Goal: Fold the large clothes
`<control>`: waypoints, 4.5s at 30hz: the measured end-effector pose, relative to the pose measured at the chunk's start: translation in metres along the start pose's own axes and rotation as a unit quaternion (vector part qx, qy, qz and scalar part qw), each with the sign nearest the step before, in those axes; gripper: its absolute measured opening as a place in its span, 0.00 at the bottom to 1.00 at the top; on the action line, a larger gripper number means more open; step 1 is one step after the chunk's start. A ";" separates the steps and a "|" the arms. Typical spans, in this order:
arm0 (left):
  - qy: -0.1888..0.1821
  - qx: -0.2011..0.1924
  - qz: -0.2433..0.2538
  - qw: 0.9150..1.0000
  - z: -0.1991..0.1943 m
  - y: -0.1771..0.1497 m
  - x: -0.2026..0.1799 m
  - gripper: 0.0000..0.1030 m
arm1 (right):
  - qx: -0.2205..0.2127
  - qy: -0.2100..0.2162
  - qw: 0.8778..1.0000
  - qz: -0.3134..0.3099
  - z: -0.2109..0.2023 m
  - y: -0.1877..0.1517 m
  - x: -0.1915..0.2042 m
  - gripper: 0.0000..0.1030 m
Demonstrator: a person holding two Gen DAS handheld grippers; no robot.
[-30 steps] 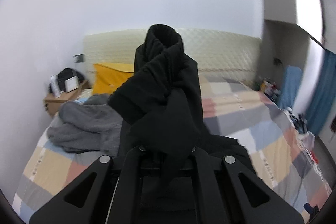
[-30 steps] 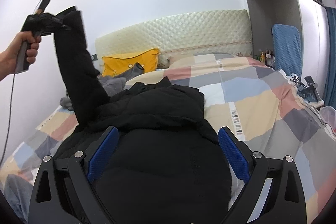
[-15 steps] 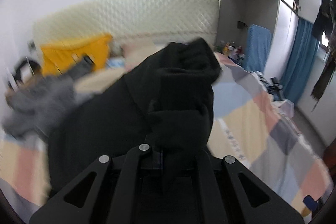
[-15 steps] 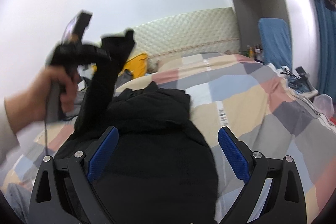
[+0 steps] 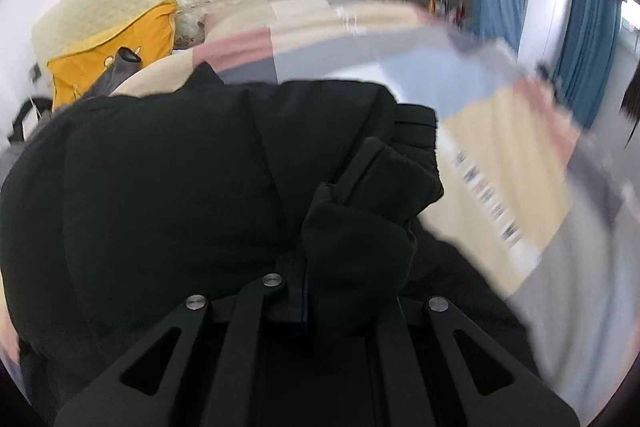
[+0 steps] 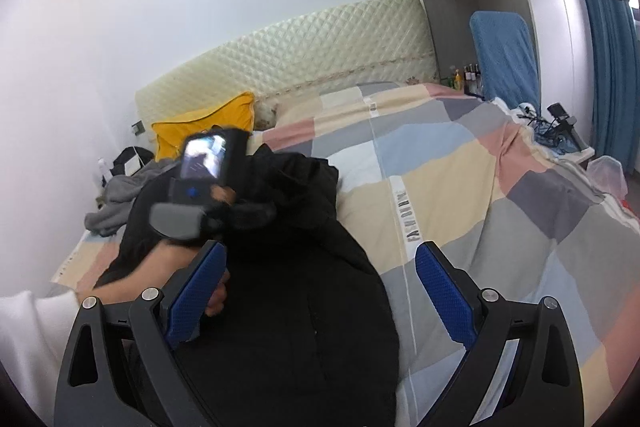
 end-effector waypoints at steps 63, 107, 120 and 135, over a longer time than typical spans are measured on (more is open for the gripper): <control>0.181 0.040 -0.193 0.964 -0.048 -0.205 0.302 0.85 | 0.134 0.074 0.988 -0.031 0.199 0.022 0.087 0.13; 0.053 -0.076 -0.223 0.970 -0.130 -0.144 0.260 0.94 | 0.051 0.048 0.990 -0.118 0.167 0.043 0.124 0.74; 0.065 -0.016 -0.191 0.979 -0.007 -0.080 0.284 0.94 | 0.093 0.010 0.989 -0.113 0.313 0.039 0.125 0.75; 0.058 0.029 -0.182 0.981 0.053 -0.077 0.290 0.97 | 0.123 -0.009 0.980 -0.157 0.367 0.006 0.119 0.77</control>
Point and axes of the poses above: each gripper's, at about its wrist camera, not at the fingertips, and z roughly the way its jaws point, x to its left, y to its top, the point moved 4 cm from there along z, roughly the way its jaws point, and after that the axes turned 12 degrees about z, right-handed, at the moved point
